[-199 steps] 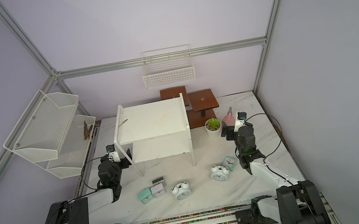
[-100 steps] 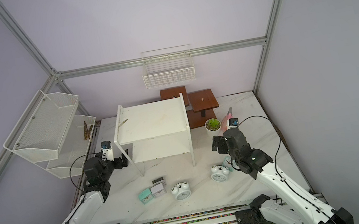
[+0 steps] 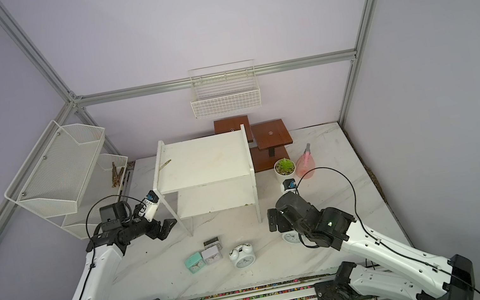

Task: Place the alarm clocks on the shelf by style
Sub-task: Adjust the shelf at the center of the board.

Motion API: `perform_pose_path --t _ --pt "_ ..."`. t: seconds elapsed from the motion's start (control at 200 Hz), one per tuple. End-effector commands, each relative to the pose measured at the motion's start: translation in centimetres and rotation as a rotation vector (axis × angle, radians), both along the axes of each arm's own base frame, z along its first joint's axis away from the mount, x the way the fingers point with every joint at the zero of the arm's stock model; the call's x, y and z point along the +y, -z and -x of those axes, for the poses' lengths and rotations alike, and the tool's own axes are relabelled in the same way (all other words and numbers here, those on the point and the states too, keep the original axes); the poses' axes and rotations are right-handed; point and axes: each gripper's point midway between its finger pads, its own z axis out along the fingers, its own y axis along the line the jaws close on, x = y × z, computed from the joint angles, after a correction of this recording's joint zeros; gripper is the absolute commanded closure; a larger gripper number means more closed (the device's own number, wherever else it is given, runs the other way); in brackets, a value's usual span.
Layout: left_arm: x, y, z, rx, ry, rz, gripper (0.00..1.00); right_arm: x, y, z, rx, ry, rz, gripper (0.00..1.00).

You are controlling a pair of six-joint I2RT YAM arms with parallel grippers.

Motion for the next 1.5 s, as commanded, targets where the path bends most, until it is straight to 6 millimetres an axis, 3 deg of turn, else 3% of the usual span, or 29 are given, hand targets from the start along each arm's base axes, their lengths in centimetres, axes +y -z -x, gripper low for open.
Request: perform_pose_path --t 0.0,0.15,0.315,0.66,1.0,1.13,1.255,1.495 --pt "-1.0 -0.6 2.9 0.057 0.099 -0.026 0.0 2.7 -0.7 0.8 -0.016 -0.091 -0.018 0.01" --pt "-1.8 -0.9 5.6 0.111 0.189 -0.029 0.0 7.4 -1.1 3.0 -0.047 -0.25 -0.045 0.01" --pt "-2.9 -0.8 7.8 0.15 0.251 0.01 0.0 9.9 -0.3 5.0 -0.078 -0.281 -0.056 0.01" --pt "-4.3 -1.5 9.0 0.149 0.237 0.114 0.0 10.7 2.9 7.8 -0.156 -0.197 -0.106 0.01" --pt "-2.6 -2.2 5.9 0.089 0.018 0.163 0.0 12.0 4.6 10.5 -0.286 -0.157 -0.229 0.01" --pt "-2.9 -2.9 5.6 0.069 0.0 0.211 0.0 11.5 7.0 10.6 -0.274 -0.071 -0.293 0.01" --pt "-3.2 -3.1 6.0 0.071 0.016 0.219 0.0 12.3 8.6 10.7 -0.26 -0.054 -0.362 0.01" --pt "-3.3 -2.6 6.8 0.088 0.033 0.2 0.0 14.1 10.6 10.8 -0.244 -0.021 -0.309 0.01"
